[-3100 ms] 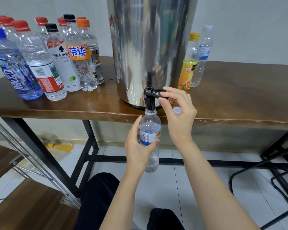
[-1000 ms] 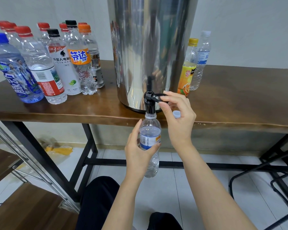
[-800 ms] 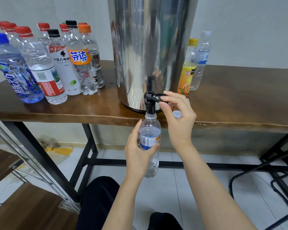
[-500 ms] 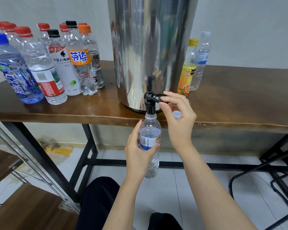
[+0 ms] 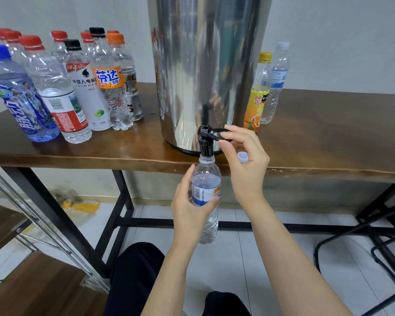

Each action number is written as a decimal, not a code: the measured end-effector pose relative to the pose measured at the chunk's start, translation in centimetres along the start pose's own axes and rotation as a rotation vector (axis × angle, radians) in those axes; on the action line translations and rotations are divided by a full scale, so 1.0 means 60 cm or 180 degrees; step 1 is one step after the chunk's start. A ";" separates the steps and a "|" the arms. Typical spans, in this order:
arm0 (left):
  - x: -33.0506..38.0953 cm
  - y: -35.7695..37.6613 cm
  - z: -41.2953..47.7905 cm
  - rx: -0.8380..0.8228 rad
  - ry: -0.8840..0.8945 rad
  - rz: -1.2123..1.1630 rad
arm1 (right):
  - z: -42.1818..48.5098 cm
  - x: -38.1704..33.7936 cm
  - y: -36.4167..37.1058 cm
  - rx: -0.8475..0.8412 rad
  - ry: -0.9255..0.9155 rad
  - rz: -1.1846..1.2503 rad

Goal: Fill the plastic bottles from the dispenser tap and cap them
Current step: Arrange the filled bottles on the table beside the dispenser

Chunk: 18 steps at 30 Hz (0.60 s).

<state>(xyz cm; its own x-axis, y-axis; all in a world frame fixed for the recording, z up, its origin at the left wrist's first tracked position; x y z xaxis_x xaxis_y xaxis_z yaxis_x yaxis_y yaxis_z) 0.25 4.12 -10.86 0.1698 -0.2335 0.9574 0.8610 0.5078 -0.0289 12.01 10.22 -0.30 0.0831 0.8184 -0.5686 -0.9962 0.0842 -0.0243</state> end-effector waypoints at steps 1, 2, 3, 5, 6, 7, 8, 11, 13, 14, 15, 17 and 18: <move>0.000 0.000 0.000 -0.0002 -0.0001 -0.0004 | 0.000 0.000 0.000 0.0001 -0.0002 0.0003; -0.001 0.000 0.000 -0.0003 0.0000 -0.0007 | 0.000 0.000 0.000 0.0002 -0.0003 0.0004; -0.001 0.000 0.000 -0.0002 0.0003 -0.0011 | 0.000 0.000 0.000 0.0002 -0.0002 0.0003; -0.002 0.000 0.001 0.0006 0.0004 -0.0019 | 0.000 0.001 0.000 -0.0001 -0.0002 0.0004; -0.002 0.000 0.001 0.0010 0.0006 -0.0017 | 0.000 0.000 0.000 -0.0003 -0.0007 0.0006; -0.002 0.000 0.001 0.0017 -0.0001 -0.0014 | 0.000 0.000 0.000 -0.0004 -0.0015 0.0002; -0.002 0.000 0.001 0.0018 -0.0008 -0.0016 | 0.000 0.000 0.000 -0.0003 -0.0022 -0.0007; -0.002 0.000 0.002 -0.0003 -0.0011 -0.0034 | 0.000 -0.001 0.000 0.0012 -0.0033 -0.0003; -0.004 0.000 0.002 -0.0020 -0.0011 -0.0035 | 0.000 -0.001 0.001 0.0019 -0.0030 0.0025; -0.004 0.000 0.003 -0.0026 -0.0010 -0.0043 | 0.000 -0.001 0.001 0.0018 -0.0032 0.0025; -0.005 0.000 0.002 -0.0029 -0.0012 -0.0048 | 0.000 -0.001 0.001 0.0016 -0.0034 0.0018; -0.005 0.000 0.002 -0.0028 -0.0012 -0.0042 | 0.001 -0.001 0.000 0.0014 -0.0031 0.0015; -0.004 0.000 0.002 -0.0027 -0.0009 -0.0041 | 0.001 -0.001 0.000 0.0013 -0.0024 0.0020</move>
<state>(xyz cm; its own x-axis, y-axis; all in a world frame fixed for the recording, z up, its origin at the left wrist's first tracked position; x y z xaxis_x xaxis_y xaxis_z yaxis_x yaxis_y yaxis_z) 0.17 4.27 -11.08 0.1575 -0.2377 0.9585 0.8671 0.4978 -0.0191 12.00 10.18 -0.20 0.0771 0.8231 -0.5626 -0.9965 0.0815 -0.0174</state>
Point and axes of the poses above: each hand's wrist, its own z-axis towards the middle knuckle, its own y-axis out of the palm, x = y × z, the point moved 4 cm from there along z, towards the middle knuckle, and after that the axes turned 1 degree about z, right-handed, at the moved point
